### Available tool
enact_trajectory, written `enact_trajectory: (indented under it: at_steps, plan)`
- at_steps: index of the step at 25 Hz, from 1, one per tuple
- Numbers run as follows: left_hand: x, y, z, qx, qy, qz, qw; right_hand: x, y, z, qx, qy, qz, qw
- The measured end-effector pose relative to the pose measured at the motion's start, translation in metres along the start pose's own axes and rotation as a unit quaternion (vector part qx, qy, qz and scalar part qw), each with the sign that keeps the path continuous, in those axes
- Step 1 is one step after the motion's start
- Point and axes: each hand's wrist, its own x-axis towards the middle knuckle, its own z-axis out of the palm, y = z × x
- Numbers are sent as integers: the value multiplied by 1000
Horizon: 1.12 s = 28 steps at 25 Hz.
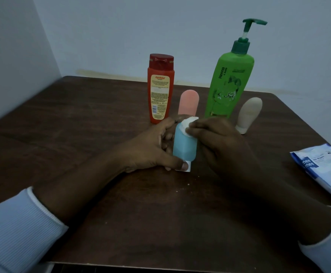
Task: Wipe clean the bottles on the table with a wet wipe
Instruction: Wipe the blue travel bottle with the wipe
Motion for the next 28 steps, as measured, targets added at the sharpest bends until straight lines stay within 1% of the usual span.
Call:
enact_trajectory:
  at_steps: [2, 4, 5, 6, 8, 9, 10, 14, 17, 19, 20, 21, 22, 24, 25, 26, 28]
  plan:
    - [0, 0, 0, -5, 5, 4, 1000, 1, -3, 0, 7, -36, -24, 999]
    - [0, -1, 0, -15, 10, 4, 1000, -1, -8, -7, 56, -73, -55, 994]
    - [0, -1, 0, -17, 10, 9, 1000, -3, -10, -11, 85, -75, -58, 992]
    - [0, -2, 1, -15, 6, 14, 1000, -4, -11, -14, 99, -53, -50, 992]
    - [0, -1, 0, 3, 2, 21, 1000, -1, -7, -15, 69, 33, -10, 997]
    - [0, 0, 0, 13, 2, 22, 1000, 1, -3, -13, 39, 58, 6, 998]
    - [0, 0, 1, 19, 1, 23, 1000, 3, -1, -10, 15, 60, 11, 998]
    - [-1, 1, 3, 22, 5, 22, 999, 3, 0, 0, -26, -31, -38, 998]
    - [0, 0, 2, -1, 10, 15, 1000, 2, -5, -3, -5, -70, -57, 996]
    - [1, -1, 0, -27, 9, 12, 1000, 0, -8, -7, 32, -100, -61, 993]
    - [2, -1, 0, -37, 8, 14, 999, -2, -10, -10, 60, -99, -50, 992]
    - [2, -1, -1, -50, 8, 18, 999, -3, -10, -13, 88, -75, -29, 993]
    - [3, -1, -1, -71, 10, 22, 997, -4, -10, -16, 104, -32, -3, 994]
    - [4, -1, -1, -138, 11, 24, 990, -4, -8, -18, 95, 49, 40, 993]
    - [5, -1, -2, -171, 11, 23, 985, -3, -8, -17, 84, 64, 49, 993]
    - [6, -2, -2, -199, 13, 24, 980, -2, -8, -15, 79, 61, 49, 994]
    - [7, -2, -2, -237, 18, 30, 971, -2, -10, -9, 81, 27, 36, 996]
